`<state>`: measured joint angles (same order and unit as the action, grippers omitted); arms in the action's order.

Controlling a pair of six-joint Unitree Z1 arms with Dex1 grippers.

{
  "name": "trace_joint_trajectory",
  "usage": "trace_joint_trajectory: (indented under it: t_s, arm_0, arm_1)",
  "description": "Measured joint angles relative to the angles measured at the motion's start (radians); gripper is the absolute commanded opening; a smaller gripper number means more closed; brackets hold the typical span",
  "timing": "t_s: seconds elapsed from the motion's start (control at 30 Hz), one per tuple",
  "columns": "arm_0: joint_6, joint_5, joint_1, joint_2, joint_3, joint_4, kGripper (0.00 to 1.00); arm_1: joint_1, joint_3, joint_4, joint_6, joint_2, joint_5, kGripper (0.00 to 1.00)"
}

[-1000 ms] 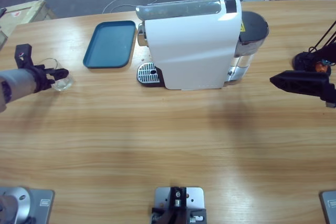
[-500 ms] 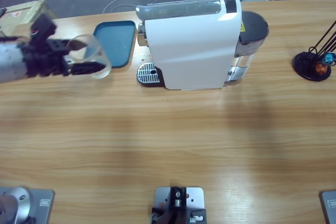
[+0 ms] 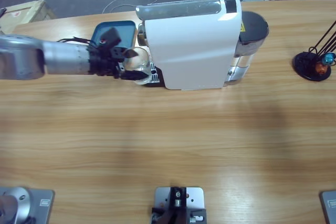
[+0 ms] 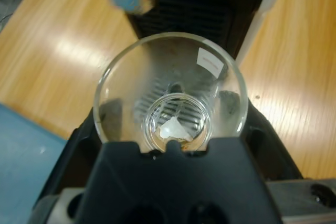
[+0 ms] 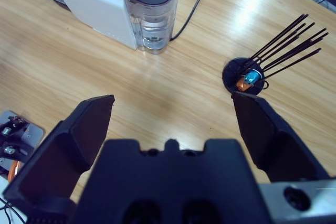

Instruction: Pour coffee

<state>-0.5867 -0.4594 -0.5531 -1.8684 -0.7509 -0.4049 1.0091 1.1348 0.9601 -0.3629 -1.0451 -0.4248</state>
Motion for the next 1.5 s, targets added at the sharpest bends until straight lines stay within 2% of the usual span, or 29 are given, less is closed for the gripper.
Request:
trace_joint_trajectory:
  t_s: [0.2,0.23,0.27,0.3,0.33,0.77,0.93,0.97,1.0,1.03,1.1,1.2,1.27,1.33,1.5]
  arm_0:
    - [0.000,0.021,-0.019,-0.036,-0.039,-0.012,0.000]
    - [0.000,0.025,-0.019,-0.039,-0.042,-0.013,0.034]
    - [0.000,0.027,-0.019,-0.041,-0.044,-0.014,0.690]
    - [0.001,0.028,-0.019,-0.042,-0.045,-0.015,0.954]
    - [0.003,0.028,-0.019,-0.043,-0.046,-0.015,0.990]
    - [0.081,0.095,-0.030,-0.037,0.012,-0.018,0.991]
    - [0.141,0.161,0.006,0.099,0.076,-0.023,0.991]
    - [0.154,0.189,0.018,0.144,0.091,-0.020,0.991]
    - [0.171,0.217,0.028,0.192,0.098,-0.007,0.991]
    - [0.196,0.238,0.033,0.247,0.103,0.019,0.991]
    - [0.251,0.267,0.029,0.350,0.112,0.087,0.991]
    - [0.314,0.293,-0.002,0.472,0.117,0.203,0.991]
    - [0.339,0.299,-0.023,0.523,0.119,0.278,0.991]
    - [0.361,0.299,-0.053,0.559,0.120,0.332,0.991]
    - [0.388,0.317,-0.106,0.647,0.116,0.447,0.991]
  arm_1:
    - [0.000,-0.001,-0.001,-0.003,0.000,0.000,1.000]
    - [0.000,-0.001,-0.001,-0.004,0.000,0.000,1.000]
    - [0.000,-0.001,-0.001,-0.004,0.000,0.000,1.000]
    - [0.000,-0.001,-0.001,-0.005,0.000,0.000,1.000]
    - [0.000,-0.001,-0.001,-0.005,0.000,0.000,1.000]
    - [0.000,-0.001,-0.011,-0.015,-0.003,0.000,1.000]
    - [0.000,0.000,-0.017,-0.018,-0.003,0.000,0.965]
    - [0.000,0.005,-0.021,-0.018,-0.004,0.000,0.919]
    - [0.000,0.017,-0.023,-0.017,-0.008,0.000,0.792]
    - [0.000,0.036,-0.023,-0.015,-0.017,-0.001,0.595]
    - [-0.002,0.104,-0.025,-0.003,-0.058,-0.018,0.023]
    - [-0.050,0.254,-0.020,0.024,-0.161,0.010,0.000]
    - [-0.125,0.375,-0.016,0.071,-0.242,0.110,0.000]
    - [-0.186,0.481,-0.008,0.103,-0.328,0.167,0.000]
    - [-0.265,0.763,0.133,0.113,-0.559,0.181,0.000]
